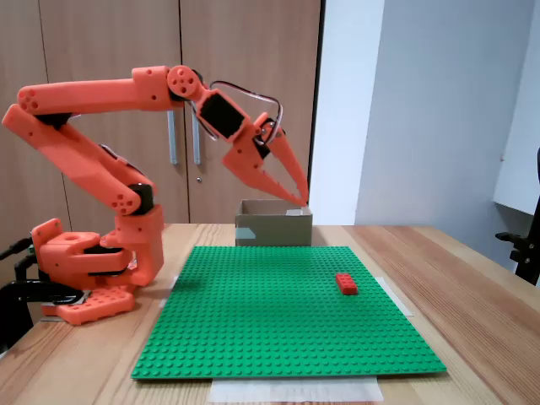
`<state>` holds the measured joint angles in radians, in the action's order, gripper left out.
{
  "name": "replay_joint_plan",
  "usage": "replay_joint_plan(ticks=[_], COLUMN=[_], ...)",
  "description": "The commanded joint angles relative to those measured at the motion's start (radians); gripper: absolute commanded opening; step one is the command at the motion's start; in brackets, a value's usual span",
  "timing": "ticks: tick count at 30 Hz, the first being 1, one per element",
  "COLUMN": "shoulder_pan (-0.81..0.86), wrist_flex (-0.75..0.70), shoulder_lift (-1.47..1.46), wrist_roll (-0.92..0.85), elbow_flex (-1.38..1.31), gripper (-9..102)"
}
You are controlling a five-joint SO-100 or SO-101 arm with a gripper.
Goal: Pick the yellow lego block and put it in the box.
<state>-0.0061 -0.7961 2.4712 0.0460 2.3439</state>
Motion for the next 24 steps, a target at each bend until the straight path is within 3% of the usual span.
replay_joint_plan(ticks=[1, 24], shoulder_pan=[-0.015, -0.023], wrist_flex=[0.020, 0.086], shoulder_lift=[0.046, 0.482], wrist_roll=[-0.008, -0.067], elbow_flex=[-0.008, 0.402], gripper=[-1, -1])
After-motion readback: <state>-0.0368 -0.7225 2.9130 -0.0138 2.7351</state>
